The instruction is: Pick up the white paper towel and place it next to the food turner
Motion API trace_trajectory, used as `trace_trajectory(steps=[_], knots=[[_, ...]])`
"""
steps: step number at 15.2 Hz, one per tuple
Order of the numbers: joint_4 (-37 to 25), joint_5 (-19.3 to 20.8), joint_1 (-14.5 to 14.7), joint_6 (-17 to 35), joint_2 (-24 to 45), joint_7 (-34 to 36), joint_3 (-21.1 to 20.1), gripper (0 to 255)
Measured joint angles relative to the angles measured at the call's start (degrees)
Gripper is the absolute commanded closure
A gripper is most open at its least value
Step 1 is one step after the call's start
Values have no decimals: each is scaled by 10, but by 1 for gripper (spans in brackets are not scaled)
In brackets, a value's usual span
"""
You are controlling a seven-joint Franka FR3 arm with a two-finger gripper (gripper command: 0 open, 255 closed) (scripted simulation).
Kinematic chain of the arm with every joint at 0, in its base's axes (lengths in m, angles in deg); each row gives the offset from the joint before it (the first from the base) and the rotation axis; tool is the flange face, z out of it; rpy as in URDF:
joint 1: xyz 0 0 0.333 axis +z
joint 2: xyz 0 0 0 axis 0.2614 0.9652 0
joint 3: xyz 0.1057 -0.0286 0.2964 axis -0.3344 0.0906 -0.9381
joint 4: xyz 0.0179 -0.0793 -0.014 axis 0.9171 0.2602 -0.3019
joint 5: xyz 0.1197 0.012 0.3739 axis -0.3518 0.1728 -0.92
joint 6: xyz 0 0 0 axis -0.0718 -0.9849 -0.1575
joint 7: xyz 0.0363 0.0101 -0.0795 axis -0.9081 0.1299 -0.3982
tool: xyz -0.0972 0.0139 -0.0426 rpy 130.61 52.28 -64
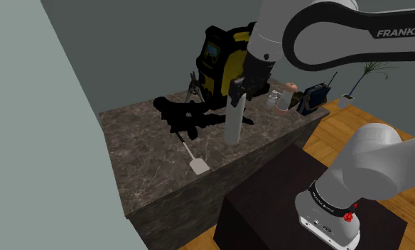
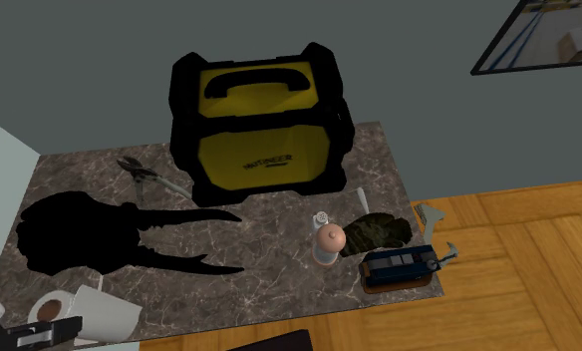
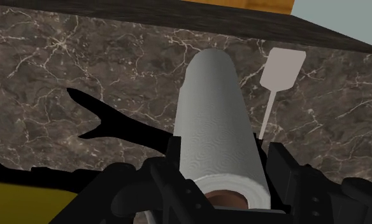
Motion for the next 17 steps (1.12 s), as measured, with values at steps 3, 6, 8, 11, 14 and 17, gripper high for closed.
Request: trace_trajectory(steps=[3,6,8,11,14,17], knots=[[21,-2,1,23,3,1,-3,255],[43,-4,2,47,4,3,-6,255],[57,-5,3,64,7,5,-8,255],[77,-7,4,90,13,7,-12,255],[96,-8,4,118,22,8,-15,255],[117,-9,3,149,32,8,-17,255]])
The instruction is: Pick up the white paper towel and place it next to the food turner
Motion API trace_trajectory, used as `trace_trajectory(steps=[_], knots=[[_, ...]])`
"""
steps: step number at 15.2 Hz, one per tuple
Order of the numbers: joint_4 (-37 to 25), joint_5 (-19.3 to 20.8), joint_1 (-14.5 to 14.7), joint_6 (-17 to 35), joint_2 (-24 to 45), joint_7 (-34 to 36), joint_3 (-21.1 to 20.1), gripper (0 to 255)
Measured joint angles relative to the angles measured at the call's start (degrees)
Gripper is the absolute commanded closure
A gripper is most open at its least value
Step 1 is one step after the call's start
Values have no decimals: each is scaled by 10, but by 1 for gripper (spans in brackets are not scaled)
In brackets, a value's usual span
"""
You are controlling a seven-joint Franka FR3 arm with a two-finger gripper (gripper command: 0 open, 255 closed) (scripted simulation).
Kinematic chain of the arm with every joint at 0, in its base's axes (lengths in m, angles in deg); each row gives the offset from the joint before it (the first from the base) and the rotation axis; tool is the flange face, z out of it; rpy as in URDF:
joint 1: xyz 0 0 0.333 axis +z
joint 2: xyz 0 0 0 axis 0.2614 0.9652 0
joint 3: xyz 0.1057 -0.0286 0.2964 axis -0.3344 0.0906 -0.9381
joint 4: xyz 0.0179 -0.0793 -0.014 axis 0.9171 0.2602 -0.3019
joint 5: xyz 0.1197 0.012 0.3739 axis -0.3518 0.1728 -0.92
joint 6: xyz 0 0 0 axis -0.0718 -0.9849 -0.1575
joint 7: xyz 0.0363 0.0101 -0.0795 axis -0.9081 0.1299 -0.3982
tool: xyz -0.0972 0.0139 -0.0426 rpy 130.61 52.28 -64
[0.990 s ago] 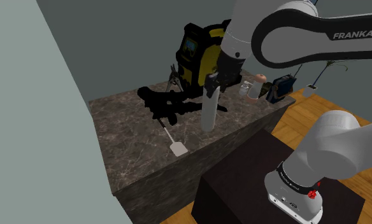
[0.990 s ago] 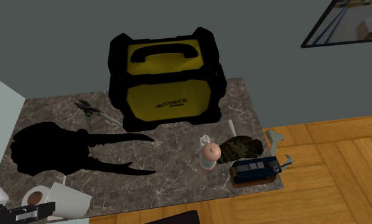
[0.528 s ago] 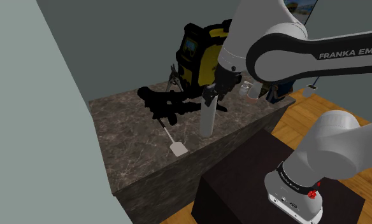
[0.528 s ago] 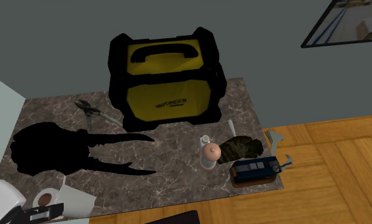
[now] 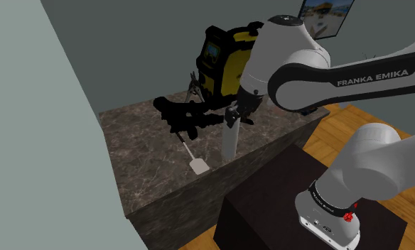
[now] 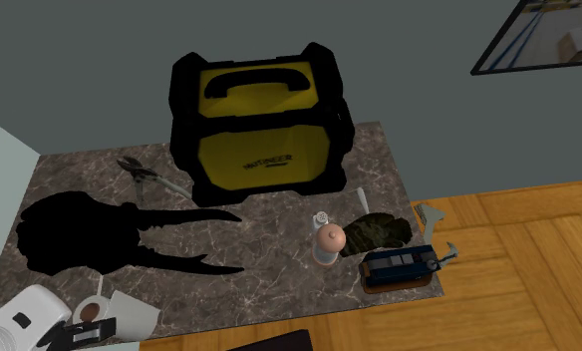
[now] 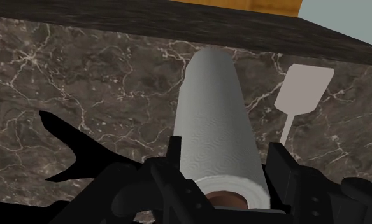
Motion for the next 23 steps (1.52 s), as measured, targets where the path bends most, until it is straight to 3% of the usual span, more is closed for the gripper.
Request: trace_trajectory(steps=[7,8,14,18,23], knots=[[8,-1,1,12,3,2,-3,255],[8,-1,1,12,3,2,-3,0],[8,-1,1,12,3,2,-3,0],[-25,-2,6,-57,-34,2,3,0],[-37,-1,6,-77,-41,0,6,0]])
